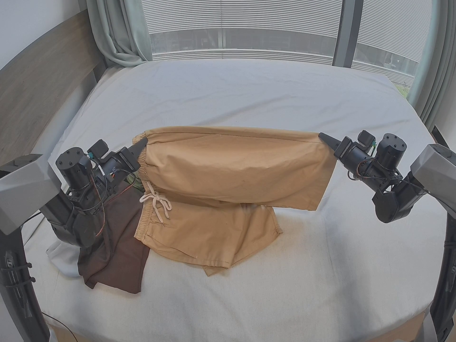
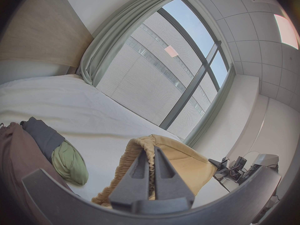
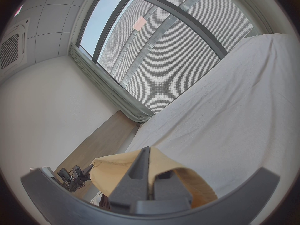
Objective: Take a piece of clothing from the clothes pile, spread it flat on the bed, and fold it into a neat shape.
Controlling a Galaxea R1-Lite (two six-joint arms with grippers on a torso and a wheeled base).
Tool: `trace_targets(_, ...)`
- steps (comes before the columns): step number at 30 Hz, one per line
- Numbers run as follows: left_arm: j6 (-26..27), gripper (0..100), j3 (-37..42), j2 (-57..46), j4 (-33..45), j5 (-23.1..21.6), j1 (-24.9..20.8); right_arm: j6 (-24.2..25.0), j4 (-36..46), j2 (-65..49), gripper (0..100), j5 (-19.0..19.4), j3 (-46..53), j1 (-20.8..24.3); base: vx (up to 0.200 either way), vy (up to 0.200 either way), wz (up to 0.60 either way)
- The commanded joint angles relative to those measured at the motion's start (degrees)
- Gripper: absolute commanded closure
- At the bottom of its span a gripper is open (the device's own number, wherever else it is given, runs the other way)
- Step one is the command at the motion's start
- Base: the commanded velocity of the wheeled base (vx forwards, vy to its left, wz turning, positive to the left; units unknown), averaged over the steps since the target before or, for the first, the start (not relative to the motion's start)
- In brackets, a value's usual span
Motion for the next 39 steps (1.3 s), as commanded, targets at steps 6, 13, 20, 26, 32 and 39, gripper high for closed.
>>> trace_targets(6, -0.13, 100, -5.53, 5.94, 0.05, 0.78, -0.21, 0.07, 1.75, 4.92, 100, 0.08, -4.89, -0.21, 0.000, 0.000, 0.00)
trace_targets(13, -1.45, 100, -10.36, 9.80, 0.05, 2.54, 0.41, 0.07, 2.10, 7.82, 100, -0.01, -9.46, -0.56, 0.000, 0.000, 0.00)
trace_targets(20, -3.21, 100, -13.53, 11.30, 0.14, 3.68, 0.58, 0.07, 2.71, 10.72, 100, -0.01, -12.45, -0.65, 0.000, 0.000, 0.00)
trace_targets(26, -3.21, 100, -14.67, 12.09, 0.14, 3.68, 0.49, 0.07, 2.89, 12.74, 100, -0.01, -14.47, -1.00, 0.000, 0.000, 0.00)
trace_targets(32, -3.30, 100, -17.04, 13.05, 1.46, 3.68, 0.41, 0.07, 3.68, 13.89, 100, -0.10, -16.93, -1.00, 0.000, 0.000, 0.00)
trace_targets(39, -3.21, 100, -18.27, 14.11, 2.16, 3.68, 0.23, -0.01, 3.77, 14.24, 100, -0.10, -18.07, -1.00, 0.000, 0.000, 0.00)
